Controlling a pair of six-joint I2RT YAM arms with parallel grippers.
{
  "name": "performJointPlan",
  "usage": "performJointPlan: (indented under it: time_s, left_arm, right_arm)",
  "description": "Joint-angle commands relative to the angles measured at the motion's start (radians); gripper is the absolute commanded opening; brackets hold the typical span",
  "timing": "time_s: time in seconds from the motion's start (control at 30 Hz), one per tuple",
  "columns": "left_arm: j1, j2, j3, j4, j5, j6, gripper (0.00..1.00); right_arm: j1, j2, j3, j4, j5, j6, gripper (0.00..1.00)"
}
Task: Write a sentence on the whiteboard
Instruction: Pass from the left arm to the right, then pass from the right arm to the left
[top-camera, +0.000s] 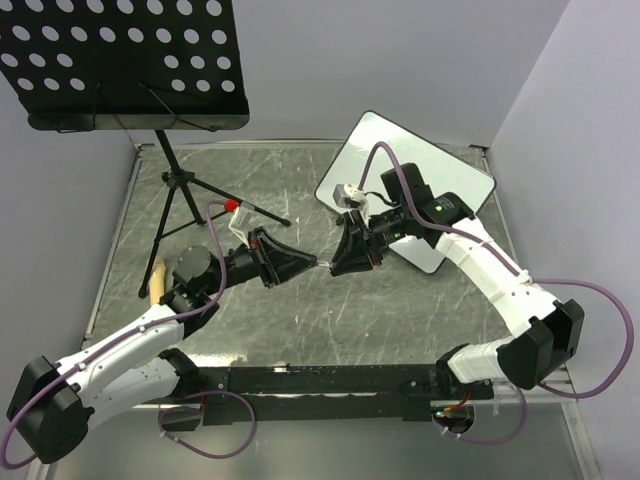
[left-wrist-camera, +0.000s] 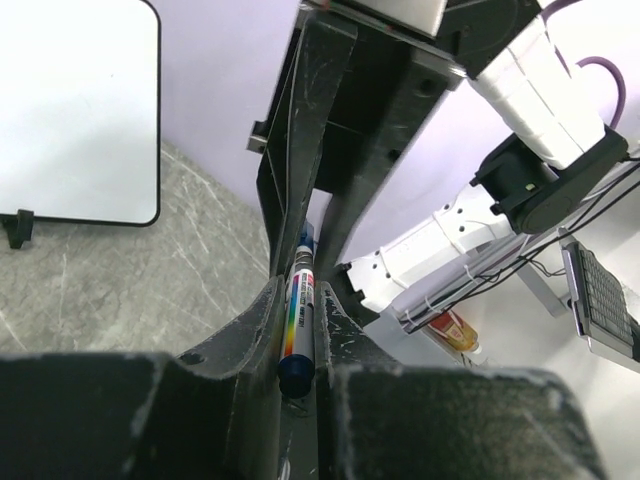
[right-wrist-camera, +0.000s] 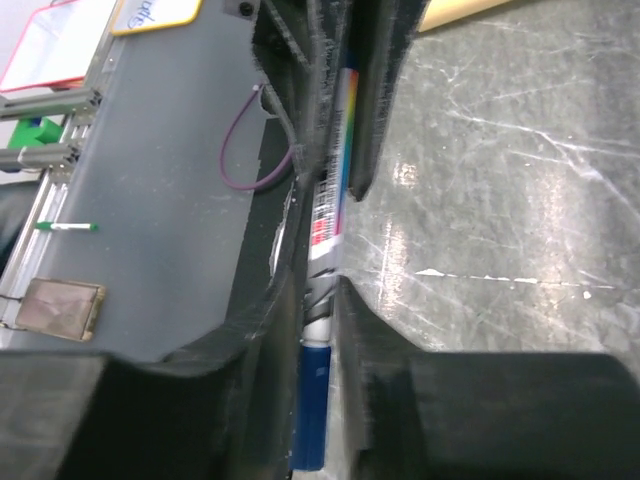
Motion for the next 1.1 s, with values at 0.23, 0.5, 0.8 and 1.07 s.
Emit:
performJointPlan:
  time_s: [0.23, 0.5, 0.8, 1.07]
  left_arm:
    - [-0.003, -0.017, 0.01, 0.082, 0.016, 0.004, 0.24]
    - [-0.003, 0.001, 0.037, -0.009, 0.088, 0.03, 0.65]
    - [-0.003, 0.023, 0.042, 0.034, 0.102, 0.009, 0.59]
    - [-0.003, 0.036, 0.022, 0.088, 0.108, -0.022, 0.52]
  right_arm:
    - [0.026, 0.031, 0.085, -0.063, -0.019, -0.054, 0.0]
    - [0.043, 0.038, 0.108, -0.1, 0.0, -0.095, 0.0]
    - [0.074, 0.068, 0.108, -0.094, 0.022, -0.08, 0.0]
    - [0.074, 0.094, 0.128, -0.079, 0.044, -0.064, 0.0]
